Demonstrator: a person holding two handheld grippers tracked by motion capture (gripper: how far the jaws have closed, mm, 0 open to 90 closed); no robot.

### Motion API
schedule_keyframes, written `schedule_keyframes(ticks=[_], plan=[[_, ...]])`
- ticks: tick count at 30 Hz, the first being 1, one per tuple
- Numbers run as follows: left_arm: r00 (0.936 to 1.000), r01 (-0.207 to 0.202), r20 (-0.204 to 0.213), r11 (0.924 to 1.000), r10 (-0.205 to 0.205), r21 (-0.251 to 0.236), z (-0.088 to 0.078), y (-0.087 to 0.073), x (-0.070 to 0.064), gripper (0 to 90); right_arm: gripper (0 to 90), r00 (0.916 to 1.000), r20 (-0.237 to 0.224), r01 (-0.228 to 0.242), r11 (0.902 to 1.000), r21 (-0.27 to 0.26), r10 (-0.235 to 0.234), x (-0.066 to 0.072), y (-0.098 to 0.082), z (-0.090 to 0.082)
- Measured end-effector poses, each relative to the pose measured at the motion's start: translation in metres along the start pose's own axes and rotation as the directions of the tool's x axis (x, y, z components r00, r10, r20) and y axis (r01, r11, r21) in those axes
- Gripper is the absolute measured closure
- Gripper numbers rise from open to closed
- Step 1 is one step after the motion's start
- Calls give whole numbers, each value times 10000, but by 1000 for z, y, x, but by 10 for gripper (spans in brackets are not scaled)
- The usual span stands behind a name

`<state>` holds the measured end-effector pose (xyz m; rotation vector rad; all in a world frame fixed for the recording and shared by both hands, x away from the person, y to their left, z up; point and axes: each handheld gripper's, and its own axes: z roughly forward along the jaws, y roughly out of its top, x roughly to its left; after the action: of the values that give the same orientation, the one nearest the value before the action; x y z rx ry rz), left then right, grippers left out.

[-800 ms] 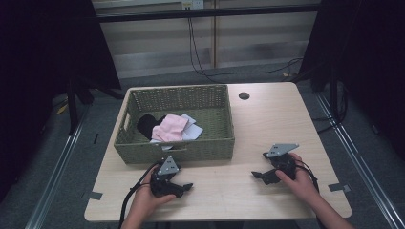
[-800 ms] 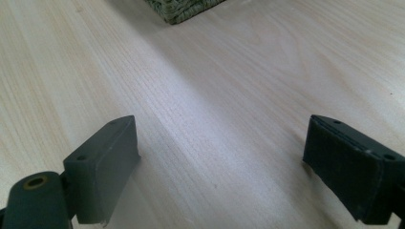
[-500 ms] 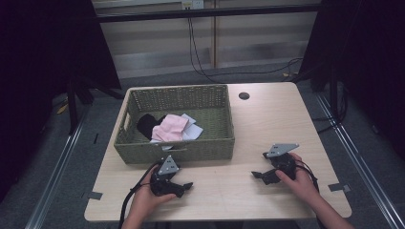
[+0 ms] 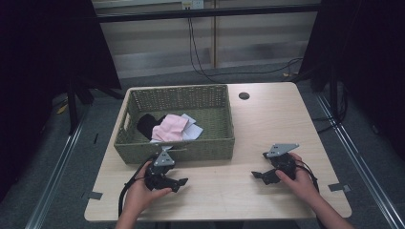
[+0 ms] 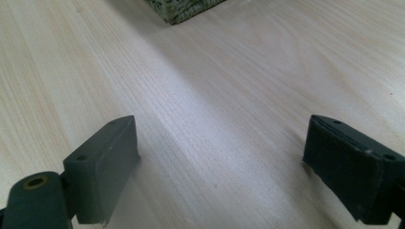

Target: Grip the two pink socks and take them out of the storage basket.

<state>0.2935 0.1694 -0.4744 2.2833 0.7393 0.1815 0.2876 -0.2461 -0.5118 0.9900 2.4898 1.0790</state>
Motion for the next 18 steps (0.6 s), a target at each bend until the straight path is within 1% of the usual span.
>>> schedule_keyframes(ticks=[3, 4, 6, 7, 8, 9, 10, 12, 13, 14, 15, 16, 17, 18], plan=[[10000, 2, 84, 9999, -3, 106, -7, 9, 2, 231, 107, 10000, -1, -2, 10000, 0, 2, 0, 0, 0], [10000, 50, 82, 9998, -51, 191, -9, 11, 2, 231, 108, 10000, -2, -2, 10000, 1, 2, 0, 0, 0], [9999, 30, 135, 9998, -33, 221, -11, 13, 3, 232, 108, 10000, -2, -3, 10000, 1, 3, 0, 0, 0], [9998, -4, 202, 9995, -2, 301, -14, 18, 5, 232, 108, 10000, -1, 1, 10000, 0, -1, 0, 0, 0], [9998, -4, 202, 9995, -2, 301, -14, 18, 5, 232, 108, 10000, -1, 1, 10000, 0, -1, 0, 0, 0], [9996, 117, 264, 9993, -126, 351, -16, 21, 7, 233, 107, 10000, -3, -3, 10000, 1, 3, 0, 0, 0], [9994, 142, 300, 9990, -156, 435, -18, 22, 8, 233, 107, 10000, -1, -6, 10000, 3, 6, 0, 0, 0], [9994, 202, 271, 9986, -215, 483, -19, 24, 9, 234, 108, 10000, -1, -5, 10000, 1, 5, 0, 0, 0], [9991, 242, 324, 9977, -263, 640, -24, 27, 11, 234, 108, 10000, -1, -5, 10000, 3, 5, 0, 0, 0], [9991, 242, 324, 9977, -263, 640, -24, 27, 11, 234, 107, 10000, -1, -2, 10000, 0, 2, 0, 0, 0], [9990, 324, 293, 9972, -344, 678, -27, 31, 13, 235, 107, 10000, -3, -6, 10000, 2, 6, 0, 0, 0], [9994, 242, 237, 9973, -260, 699, -30, 34, 14, 235, 108, 10000, -4, -7, 10000, 0, 7, 0, 0, 0], [9991, 335, 232, 9970, -351, 696, -32, 36, 15, 236, 107, 10000, -3, -6, 10000, 0, 6, 0, 0, 0], [9991, 335, 232, 9970, -351, 696, -32, 36, 15, 236, 108, 10000, -3, -5, 10000, 0, 5, 0, 0, 0]])
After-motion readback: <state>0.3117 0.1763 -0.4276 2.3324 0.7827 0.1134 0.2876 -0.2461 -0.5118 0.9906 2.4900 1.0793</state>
